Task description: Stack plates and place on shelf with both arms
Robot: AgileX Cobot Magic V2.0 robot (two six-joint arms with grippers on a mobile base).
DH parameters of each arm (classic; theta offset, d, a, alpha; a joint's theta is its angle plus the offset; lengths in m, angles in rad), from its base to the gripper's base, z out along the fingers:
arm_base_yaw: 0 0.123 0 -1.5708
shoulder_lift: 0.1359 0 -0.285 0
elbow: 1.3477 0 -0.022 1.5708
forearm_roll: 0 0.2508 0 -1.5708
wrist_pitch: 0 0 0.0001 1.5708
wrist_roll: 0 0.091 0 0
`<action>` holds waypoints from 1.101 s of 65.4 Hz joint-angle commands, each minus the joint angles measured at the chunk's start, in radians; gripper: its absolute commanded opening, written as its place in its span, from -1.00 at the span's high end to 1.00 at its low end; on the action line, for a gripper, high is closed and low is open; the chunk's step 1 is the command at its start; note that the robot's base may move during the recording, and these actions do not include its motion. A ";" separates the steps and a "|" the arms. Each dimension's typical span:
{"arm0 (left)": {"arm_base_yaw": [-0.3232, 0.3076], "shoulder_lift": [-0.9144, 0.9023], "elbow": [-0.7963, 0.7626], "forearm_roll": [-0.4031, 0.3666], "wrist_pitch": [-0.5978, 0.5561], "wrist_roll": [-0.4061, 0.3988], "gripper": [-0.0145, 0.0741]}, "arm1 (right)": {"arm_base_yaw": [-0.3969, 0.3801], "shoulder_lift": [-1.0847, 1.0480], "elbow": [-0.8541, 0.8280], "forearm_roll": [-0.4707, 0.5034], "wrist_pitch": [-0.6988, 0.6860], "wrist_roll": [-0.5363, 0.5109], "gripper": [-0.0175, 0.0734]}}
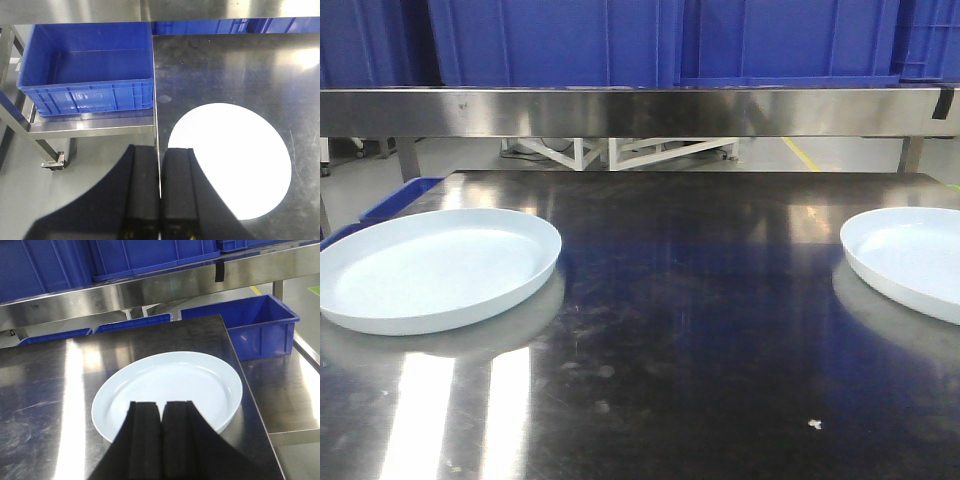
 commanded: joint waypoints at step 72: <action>-0.002 -0.004 -0.040 -0.009 -0.136 -0.011 0.45 | -0.003 0.558 -0.487 -0.043 0.105 -0.014 0.50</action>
